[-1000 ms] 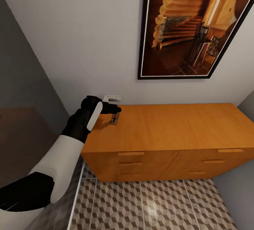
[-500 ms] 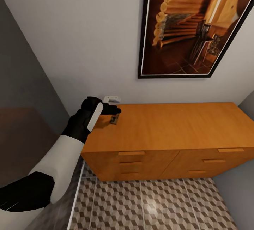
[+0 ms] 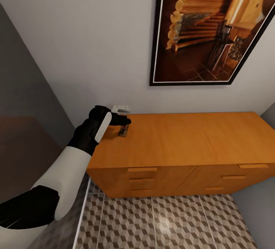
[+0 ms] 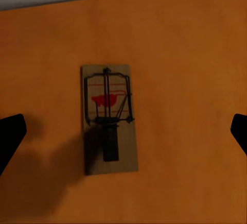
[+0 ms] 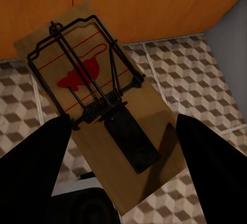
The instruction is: Take the four mousetraps from the cabinet in the bathroom and place them on the bathroom floor. Make sure all four end up on the same floor surface, and ensure that at least two of them are either under or directly next to the same bathroom sink.
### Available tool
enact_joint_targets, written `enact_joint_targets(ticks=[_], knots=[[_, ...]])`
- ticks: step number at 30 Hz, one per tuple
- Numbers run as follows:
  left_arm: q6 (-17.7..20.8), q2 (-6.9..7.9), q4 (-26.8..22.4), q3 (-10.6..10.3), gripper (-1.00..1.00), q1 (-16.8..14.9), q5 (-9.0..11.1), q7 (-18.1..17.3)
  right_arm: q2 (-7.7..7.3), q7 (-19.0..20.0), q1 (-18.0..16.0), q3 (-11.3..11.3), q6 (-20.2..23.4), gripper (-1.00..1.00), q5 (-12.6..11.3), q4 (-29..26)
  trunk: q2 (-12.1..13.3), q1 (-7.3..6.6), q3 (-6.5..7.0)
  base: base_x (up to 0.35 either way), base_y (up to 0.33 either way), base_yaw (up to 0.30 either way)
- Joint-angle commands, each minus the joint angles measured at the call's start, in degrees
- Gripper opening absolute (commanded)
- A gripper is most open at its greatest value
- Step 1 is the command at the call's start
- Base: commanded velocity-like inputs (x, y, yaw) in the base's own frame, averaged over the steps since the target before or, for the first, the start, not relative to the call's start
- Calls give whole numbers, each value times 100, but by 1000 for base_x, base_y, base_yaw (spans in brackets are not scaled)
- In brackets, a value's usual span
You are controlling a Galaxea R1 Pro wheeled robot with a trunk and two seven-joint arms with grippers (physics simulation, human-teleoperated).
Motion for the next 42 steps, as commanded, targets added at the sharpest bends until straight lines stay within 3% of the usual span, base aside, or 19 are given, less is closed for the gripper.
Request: enact_joint_targets(ticks=[1,42], knots=[[21,1,-3,-6,100,-4,42,36,1,-28,-3,49,-13,-100,-31,2,-10,4,-9,84,0,0],[11,1,161,-14,100,-4,23,43,1,-28,-3,49,-13,-100,-31,2,-10,4,-157,3,0,0]])
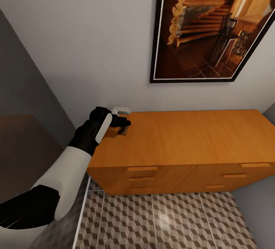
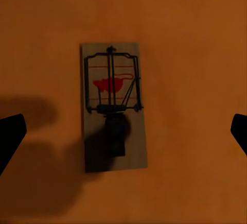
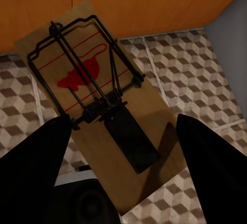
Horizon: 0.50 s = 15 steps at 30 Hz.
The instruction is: Take the four mousetraps from the cabinet in the bathroom and place them on the bathroom floor. Make sure all four end up on the same floor surface, and ensure that at least two of them are either under or directly next to the same bathroom sink.
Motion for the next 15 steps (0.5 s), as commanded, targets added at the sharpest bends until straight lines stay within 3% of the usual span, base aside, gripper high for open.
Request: enact_joint_targets(ticks=[1,15], knots=[[21,1,7,-6,100,-5,43,37,1,-28,-3,50,-13,-100,-30,2,-10,3,-16,0,0,0],[5,1,231,-19,100,-5,31,46,1,-28,-3,50,-13,-100,-30,2,-10,3,-58,0,0,0]])
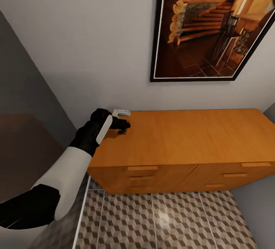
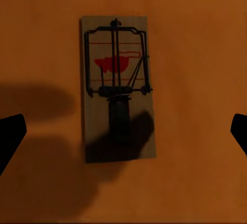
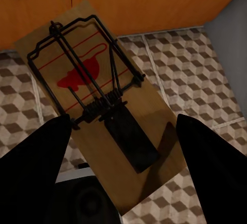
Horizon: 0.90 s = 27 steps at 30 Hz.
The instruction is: Take the four mousetraps from the cabinet in the bathroom and place them on the bathroom floor. Make sure all four end up on the same floor surface, and ensure that at least two of them are either under or directly next to the same bathroom sink.
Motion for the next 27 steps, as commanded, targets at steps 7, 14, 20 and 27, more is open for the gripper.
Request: enact_joint_targets(ticks=[7,14,20,27], knots=[[12,1,59,-18,100,-4,29,50,1,-28,-3,50,-13,-100,-31,2,-10,3,-9,0,0,0],[10,-6,71,-123,100,-5,14,211,4,-28,-3,50,-13,-100,-31,2,-10,3,-9,0,0,0],[14,-15,68,-248,100,-6,19,618,5,-28,-3,50,-13,-100,-31,5,-10,3,-9,0,0,0],[17,-24,67,-282,100,-2,21,748,4,-28,-3,50,-13,-100,-31,3,-10,3,-9,0,0,0]])
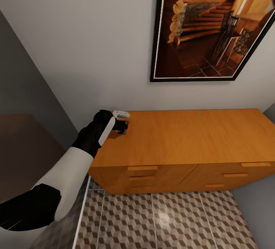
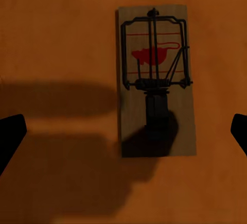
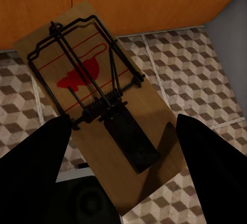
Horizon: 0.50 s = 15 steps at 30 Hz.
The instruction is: Take the four mousetraps from the cabinet in the bathroom and place them on the bathroom floor. Make sure all four end up on the same floor surface, and ensure that at least two of them are either under or directly next to the same bathroom sink.
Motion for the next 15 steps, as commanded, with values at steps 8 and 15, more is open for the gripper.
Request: enact_joint_targets(ticks=[8,15], knots=[[17,1,4,-14,100,-8,61,70,4,-28,-3,50,-13,-100,-31,1,-10,3,-9,18,-19,0],[16,1,43,-16,100,-10,61,77,6,-28,-3,50,-13,-100,-31,1,-10,3,-9,127,-122,0]])
